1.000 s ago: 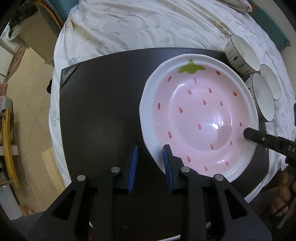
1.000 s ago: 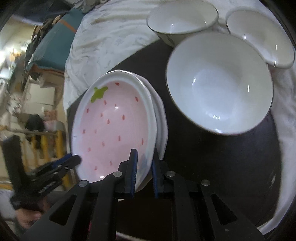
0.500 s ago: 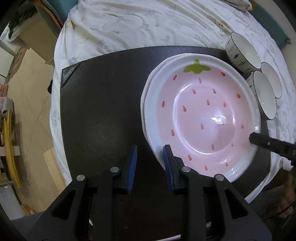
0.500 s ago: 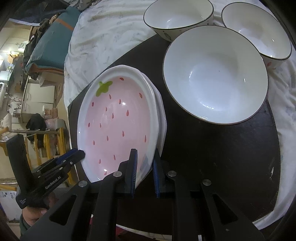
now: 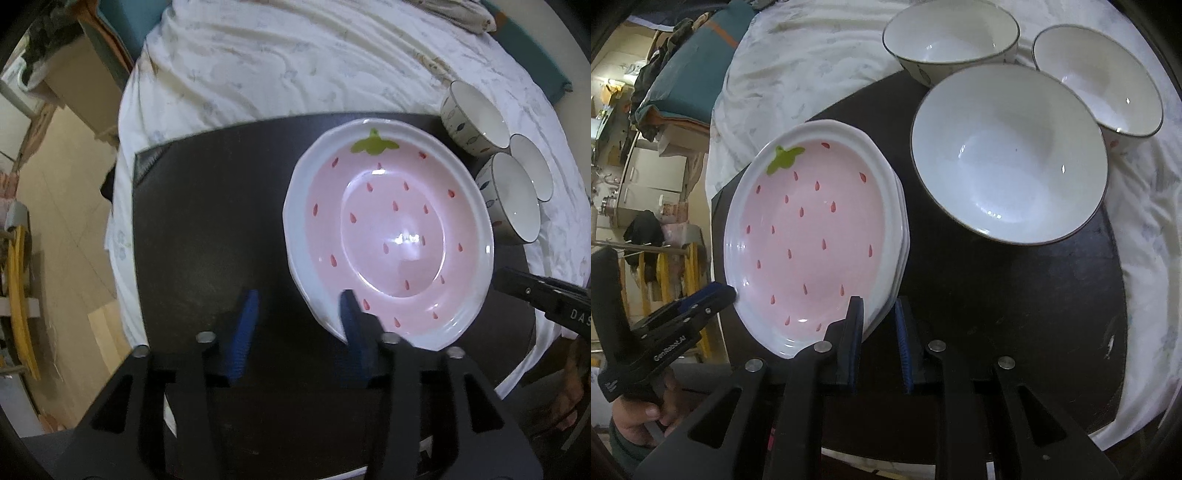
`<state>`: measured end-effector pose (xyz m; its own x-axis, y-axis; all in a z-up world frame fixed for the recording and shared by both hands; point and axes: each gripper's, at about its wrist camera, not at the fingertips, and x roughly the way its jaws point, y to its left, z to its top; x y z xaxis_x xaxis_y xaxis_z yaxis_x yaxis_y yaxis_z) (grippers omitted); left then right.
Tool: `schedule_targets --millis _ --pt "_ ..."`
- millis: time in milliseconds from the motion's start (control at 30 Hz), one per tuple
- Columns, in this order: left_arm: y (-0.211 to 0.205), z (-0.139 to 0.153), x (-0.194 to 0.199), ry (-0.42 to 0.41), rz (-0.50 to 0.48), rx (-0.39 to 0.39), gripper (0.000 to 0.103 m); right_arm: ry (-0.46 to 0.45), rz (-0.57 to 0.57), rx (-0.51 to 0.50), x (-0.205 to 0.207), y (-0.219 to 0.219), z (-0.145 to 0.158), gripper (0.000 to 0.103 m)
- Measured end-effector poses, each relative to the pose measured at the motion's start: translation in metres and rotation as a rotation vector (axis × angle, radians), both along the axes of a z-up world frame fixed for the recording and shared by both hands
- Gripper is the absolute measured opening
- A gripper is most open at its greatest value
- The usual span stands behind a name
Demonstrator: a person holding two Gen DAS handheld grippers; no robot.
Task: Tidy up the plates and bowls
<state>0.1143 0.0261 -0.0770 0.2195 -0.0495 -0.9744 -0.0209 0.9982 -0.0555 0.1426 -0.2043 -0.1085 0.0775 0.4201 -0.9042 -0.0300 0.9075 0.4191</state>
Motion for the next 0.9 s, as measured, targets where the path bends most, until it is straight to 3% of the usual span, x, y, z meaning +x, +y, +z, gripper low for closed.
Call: schedule_targets --millis 233,300,367,433,567,600,700,900 --pt "0.003 0.027 -0.001 -0.125 0.039 -0.069 0.060 -0.133 0.067 -0.012 -0.008 0.010 0.027 0.021" --pt "0.006 0.040 -0.002 -0.191 0.058 -0.078 0.079 -0.169 0.059 0.003 -0.007 0.008 0.035 0.022" --pt "0.008 0.046 -0.002 -0.240 0.067 -0.068 0.085 -0.202 0.061 0.026 -0.008 0.008 0.042 0.031" --pt "0.008 0.050 -0.002 -0.260 0.065 -0.076 0.086 -0.234 0.056 0.044 -0.010 0.007 0.049 0.063" --pt "0.001 0.055 -0.005 -0.284 0.022 -0.113 0.086 -0.299 0.051 0.046 -0.011 0.006 0.062 0.072" --pt "-0.002 0.059 -0.006 -0.297 0.004 -0.121 0.086 -0.317 0.048 0.042 -0.012 0.006 0.066 0.078" --pt "-0.008 0.065 -0.006 -0.323 0.001 -0.076 0.086 -0.365 0.072 0.085 -0.017 0.006 0.081 0.079" --pt "-0.011 0.073 0.003 -0.318 0.043 -0.112 0.086 -0.387 0.064 0.044 -0.012 -0.004 0.106 0.079"
